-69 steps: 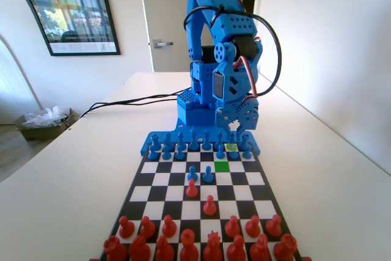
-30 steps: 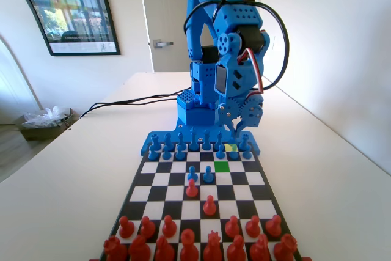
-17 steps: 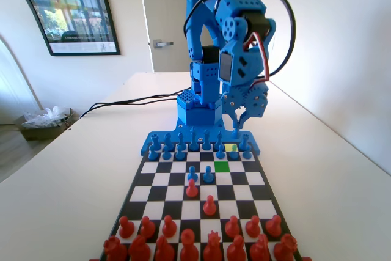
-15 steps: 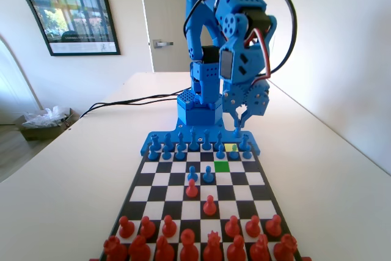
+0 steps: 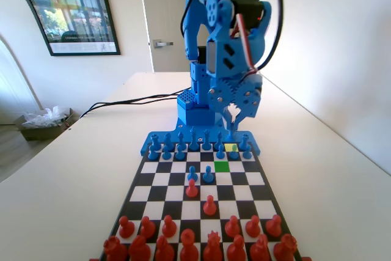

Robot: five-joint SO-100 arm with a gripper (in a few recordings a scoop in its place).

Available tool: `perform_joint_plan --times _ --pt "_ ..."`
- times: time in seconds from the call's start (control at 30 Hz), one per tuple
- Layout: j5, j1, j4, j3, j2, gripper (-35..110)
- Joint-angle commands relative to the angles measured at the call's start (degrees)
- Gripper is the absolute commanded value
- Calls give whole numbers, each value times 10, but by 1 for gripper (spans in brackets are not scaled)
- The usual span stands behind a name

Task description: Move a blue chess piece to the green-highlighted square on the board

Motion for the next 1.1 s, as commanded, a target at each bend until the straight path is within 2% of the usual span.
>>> perform_joint_plan --times 0.0,0.67,1.07 --pt "-17 7 -17 -48 -12 1" --pt "-45 -4 -119 9 -67 1" --pt "-54 -1 -134 19 -87 1"
